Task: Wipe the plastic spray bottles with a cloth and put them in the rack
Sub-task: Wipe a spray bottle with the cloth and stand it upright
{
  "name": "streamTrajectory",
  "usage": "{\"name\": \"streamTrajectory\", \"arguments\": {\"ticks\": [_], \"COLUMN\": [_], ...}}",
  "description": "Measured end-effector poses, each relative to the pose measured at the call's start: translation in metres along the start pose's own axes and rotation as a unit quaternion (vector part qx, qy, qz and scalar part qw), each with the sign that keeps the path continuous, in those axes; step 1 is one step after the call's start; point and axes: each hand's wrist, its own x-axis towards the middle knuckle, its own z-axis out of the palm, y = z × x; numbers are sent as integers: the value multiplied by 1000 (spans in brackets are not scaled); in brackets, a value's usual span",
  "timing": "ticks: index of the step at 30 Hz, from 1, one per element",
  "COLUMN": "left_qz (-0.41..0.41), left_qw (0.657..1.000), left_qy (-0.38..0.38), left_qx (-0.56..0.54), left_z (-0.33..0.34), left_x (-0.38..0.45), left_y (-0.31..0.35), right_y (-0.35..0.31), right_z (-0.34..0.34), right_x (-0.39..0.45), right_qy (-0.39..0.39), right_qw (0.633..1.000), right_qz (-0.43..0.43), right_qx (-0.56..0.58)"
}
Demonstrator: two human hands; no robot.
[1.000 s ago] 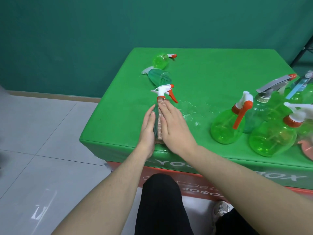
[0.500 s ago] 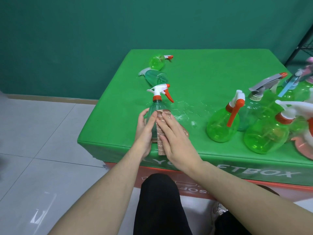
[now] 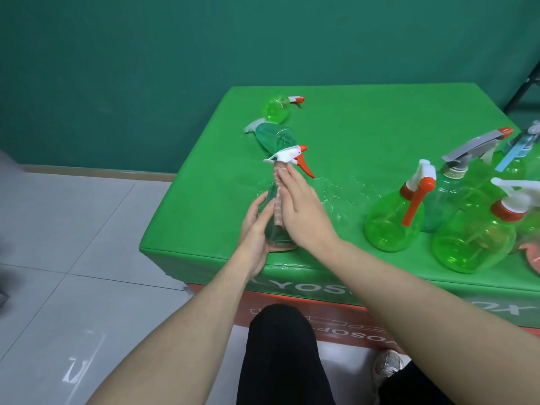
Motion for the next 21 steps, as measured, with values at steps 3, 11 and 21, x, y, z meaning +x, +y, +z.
{"name": "streamTrajectory", "arguments": {"ticks": [3, 11, 21], "left_qz": [1, 23, 86], "left_qw": [1000, 1000, 993], "left_qy": [0, 5, 24], "left_qx": [3, 10, 72], "left_z": [1, -5, 7], "left_x": [-2, 6, 2], "left_y": [0, -10, -8], "right_y": [1, 6, 23], "right_z": [-3, 3, 10], "right_x": [6, -19, -54], "right_qy": [2, -5, -9], "right_qw": [994, 998, 985], "right_qz": [69, -28, -101], "right_qx": [86, -64, -138]}}
